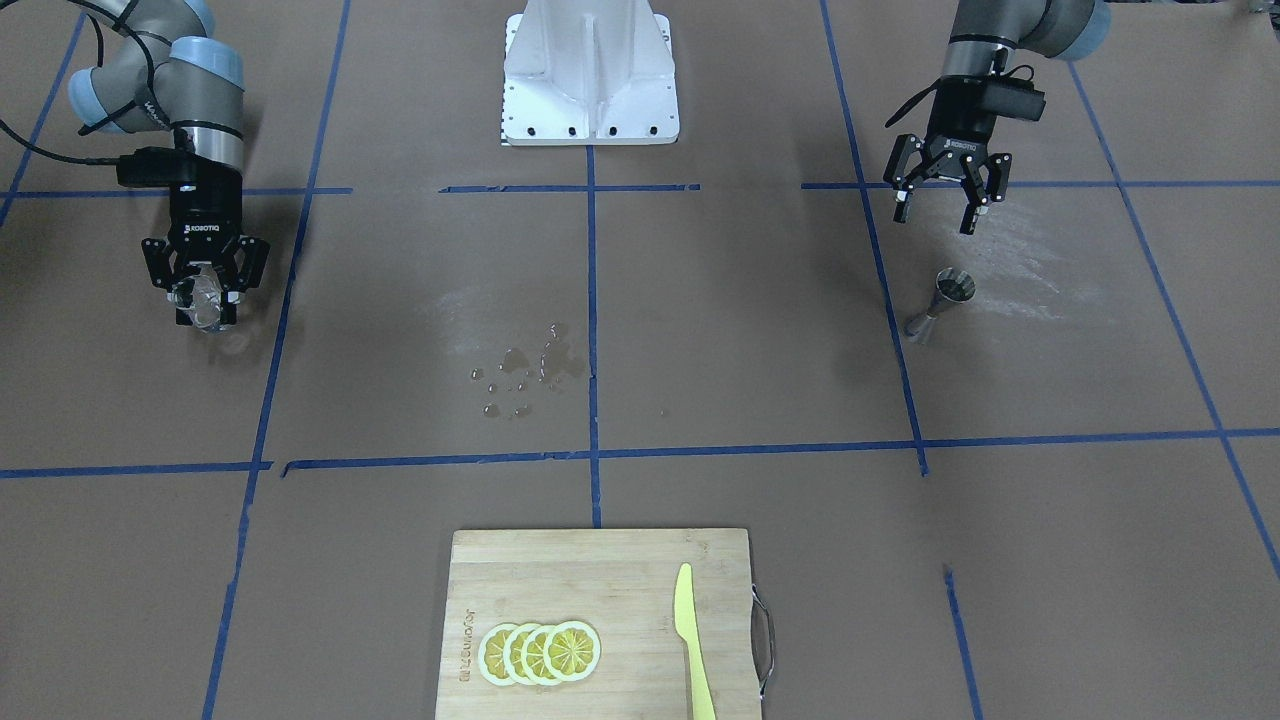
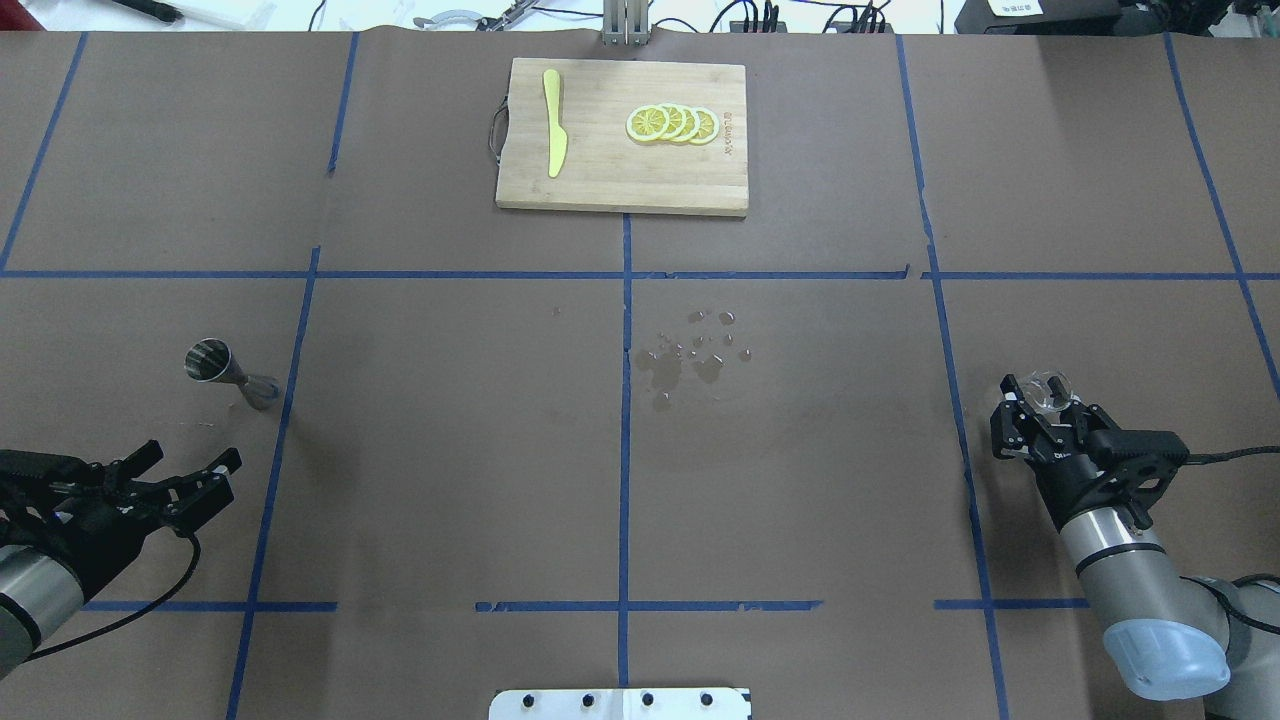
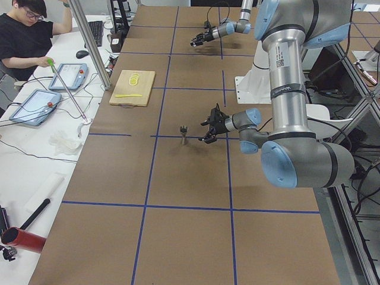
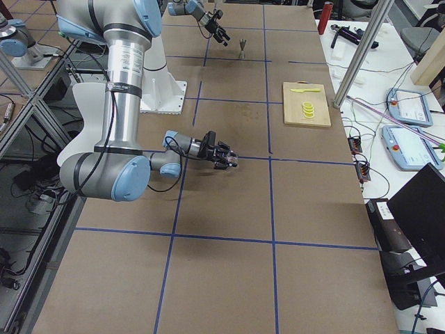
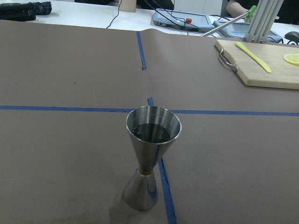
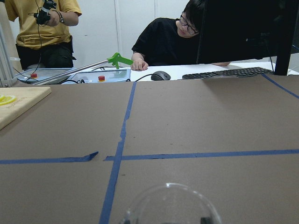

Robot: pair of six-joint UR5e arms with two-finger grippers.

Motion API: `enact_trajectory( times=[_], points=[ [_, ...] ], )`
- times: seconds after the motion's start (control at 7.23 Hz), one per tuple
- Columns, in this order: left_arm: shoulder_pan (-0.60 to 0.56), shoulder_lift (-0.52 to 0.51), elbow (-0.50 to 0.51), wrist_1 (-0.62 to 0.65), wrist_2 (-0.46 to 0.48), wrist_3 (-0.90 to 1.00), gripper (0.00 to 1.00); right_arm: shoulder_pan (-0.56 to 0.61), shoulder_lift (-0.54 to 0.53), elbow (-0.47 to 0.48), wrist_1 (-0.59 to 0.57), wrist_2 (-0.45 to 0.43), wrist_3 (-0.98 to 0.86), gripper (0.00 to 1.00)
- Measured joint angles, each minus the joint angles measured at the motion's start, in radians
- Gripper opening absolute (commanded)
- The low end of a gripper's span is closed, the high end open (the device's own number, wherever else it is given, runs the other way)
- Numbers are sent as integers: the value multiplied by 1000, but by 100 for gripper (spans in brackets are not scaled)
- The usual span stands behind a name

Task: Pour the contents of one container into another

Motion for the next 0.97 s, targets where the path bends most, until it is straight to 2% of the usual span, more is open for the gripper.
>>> enact_trajectory(
  times=[0.42, 0.55, 0.69, 0.83, 0.97],
  points=[
    [5, 20, -41, 2, -35, 1, 100, -31, 3, -7, 1, -5, -4, 0],
    [7, 24, -47, 3, -47, 1, 100, -37, 3, -8, 1, -5, -6, 3],
    [8, 25, -49, 4, -53, 1, 100, -42, 4, -8, 1, -5, -9, 17],
    [9, 26, -49, 5, -55, 1, 100, -45, 4, -8, 0, -6, -11, 48],
    [9, 27, -50, 5, -55, 1, 100, -48, 4, -12, 0, -6, -12, 61]
  ],
)
